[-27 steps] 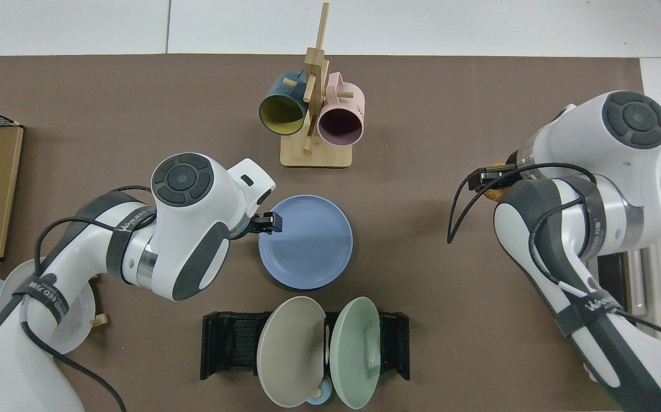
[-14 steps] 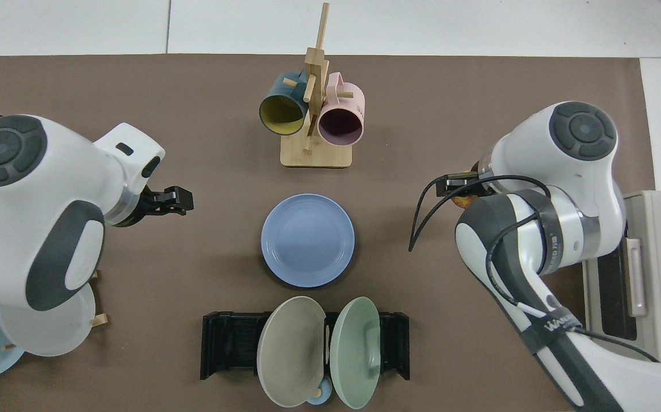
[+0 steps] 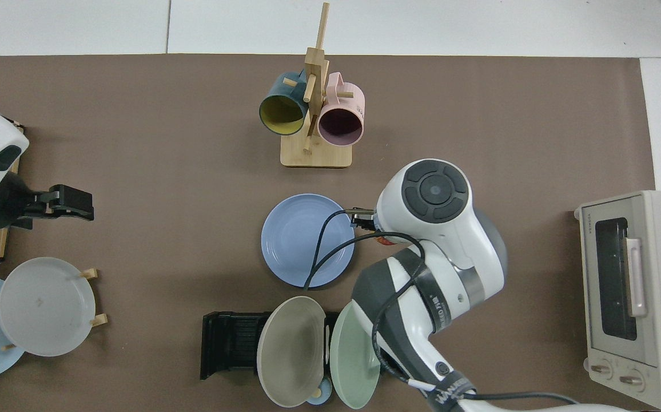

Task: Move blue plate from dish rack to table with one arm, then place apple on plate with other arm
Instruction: 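Lower the apple onto the blue plate and open the right gripper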

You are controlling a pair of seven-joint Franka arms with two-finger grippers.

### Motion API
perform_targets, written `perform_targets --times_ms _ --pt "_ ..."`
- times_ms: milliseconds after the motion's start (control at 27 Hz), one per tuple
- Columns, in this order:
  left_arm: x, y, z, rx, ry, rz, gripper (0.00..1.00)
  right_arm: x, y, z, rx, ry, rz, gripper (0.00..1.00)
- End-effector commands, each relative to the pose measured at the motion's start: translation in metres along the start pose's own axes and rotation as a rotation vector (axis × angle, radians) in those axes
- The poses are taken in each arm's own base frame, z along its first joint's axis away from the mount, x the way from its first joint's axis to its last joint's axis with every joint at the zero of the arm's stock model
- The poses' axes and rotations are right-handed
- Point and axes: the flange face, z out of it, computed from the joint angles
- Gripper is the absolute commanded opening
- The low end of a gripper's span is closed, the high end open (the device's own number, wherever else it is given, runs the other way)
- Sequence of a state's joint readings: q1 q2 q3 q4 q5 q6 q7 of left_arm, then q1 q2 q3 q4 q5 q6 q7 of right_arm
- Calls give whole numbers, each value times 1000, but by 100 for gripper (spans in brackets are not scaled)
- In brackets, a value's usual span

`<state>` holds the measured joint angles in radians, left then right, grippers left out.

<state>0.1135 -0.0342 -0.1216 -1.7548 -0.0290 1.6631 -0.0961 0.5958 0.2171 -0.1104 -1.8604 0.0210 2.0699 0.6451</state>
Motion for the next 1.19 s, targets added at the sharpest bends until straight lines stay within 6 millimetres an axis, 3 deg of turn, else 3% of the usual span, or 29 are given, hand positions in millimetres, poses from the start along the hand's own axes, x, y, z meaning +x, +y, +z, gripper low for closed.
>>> perform_targets --times_ms 0,259,815,889,926,1000,1037,1148 --pt "-17 -19 -23 -17 8 16 100 -18 -40 22 53 3 83 11" --pt "-19 -16 -25 -8 15 24 100 -42 -84 51 116 -18 126 11" --pt "-18 -9 -27 -5 44 38 100 -64 -113 101 150 -32 160 14" --pt "-22 -8 -25 -4 54 39 100 -63 -113 103 157 -42 174 27" --pt "-27 -9 -22 -2 62 38 100 -63 -112 103 163 -52 185 41" --pt "-37 -6 -19 0 91 40 100 -62 -112 104 169 -60 196 95" --pt "-38 -4 -17 1 96 41 100 -62 -113 104 165 -64 191 100" --pt "-37 -4 -18 0 97 41 100 -60 -114 96 172 -61 190 100"
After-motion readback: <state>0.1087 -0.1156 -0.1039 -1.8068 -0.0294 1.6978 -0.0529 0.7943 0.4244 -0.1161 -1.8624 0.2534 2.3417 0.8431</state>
